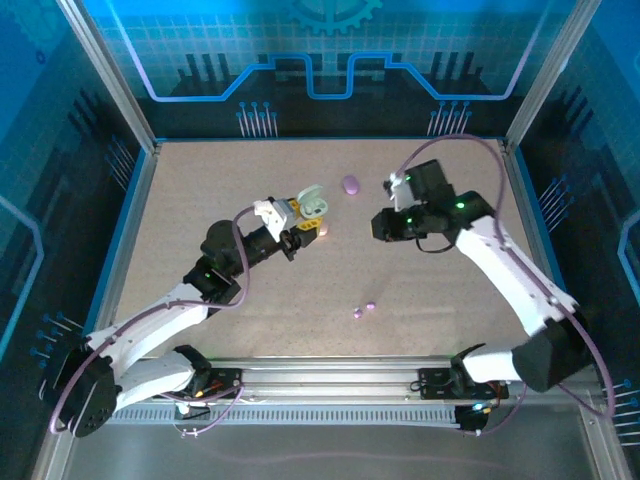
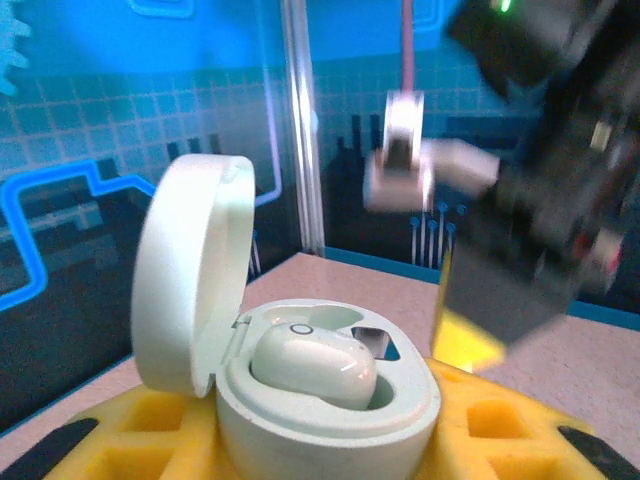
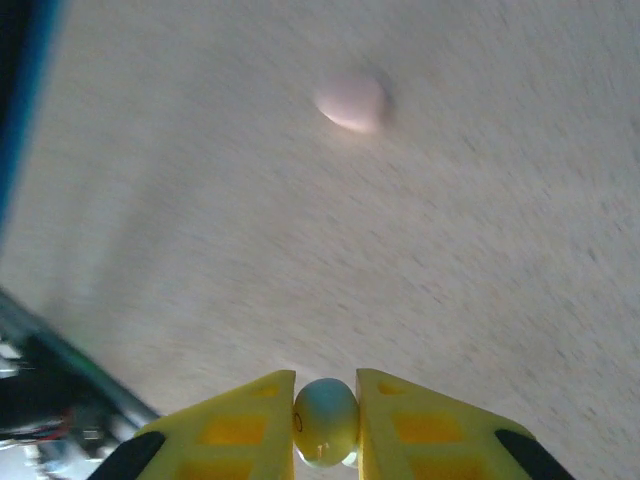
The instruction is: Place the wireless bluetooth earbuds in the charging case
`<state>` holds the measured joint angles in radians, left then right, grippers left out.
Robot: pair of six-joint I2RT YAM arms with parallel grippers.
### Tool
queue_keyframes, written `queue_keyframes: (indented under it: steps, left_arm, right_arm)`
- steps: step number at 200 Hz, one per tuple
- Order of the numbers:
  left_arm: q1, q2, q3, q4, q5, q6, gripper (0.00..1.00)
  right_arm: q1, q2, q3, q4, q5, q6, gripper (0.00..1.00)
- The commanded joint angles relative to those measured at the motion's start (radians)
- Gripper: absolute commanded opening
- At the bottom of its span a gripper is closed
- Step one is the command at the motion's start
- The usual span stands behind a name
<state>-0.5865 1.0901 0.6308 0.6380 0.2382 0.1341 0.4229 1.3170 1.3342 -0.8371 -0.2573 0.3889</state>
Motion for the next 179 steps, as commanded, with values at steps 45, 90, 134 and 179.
queue_keyframes:
  steps: [45, 90, 134, 179]
  left_arm:
    - [-0.012, 0.087, 0.026, 0.119, 0.292, -0.016, 0.36]
    - [-0.018, 0.120, 0.051, 0.143, 0.336, -0.062, 0.36]
    - [-0.020, 0.127, 0.058, 0.154, 0.340, -0.078, 0.37]
    - [-0.021, 0.128, 0.059, 0.156, 0.346, -0.084, 0.36]
  right_arm:
    - [0.005, -0.060, 0.139, 0.049, -0.418, 0.005, 0.21]
    - [0.026, -0.040, 0.125, 0.079, -0.497, 0.002, 0.21]
    - [0.043, -0.015, 0.114, 0.085, -0.499, -0.002, 0.22]
    - [0.058, 0.017, 0.100, 0.112, -0.483, 0.015, 0.22]
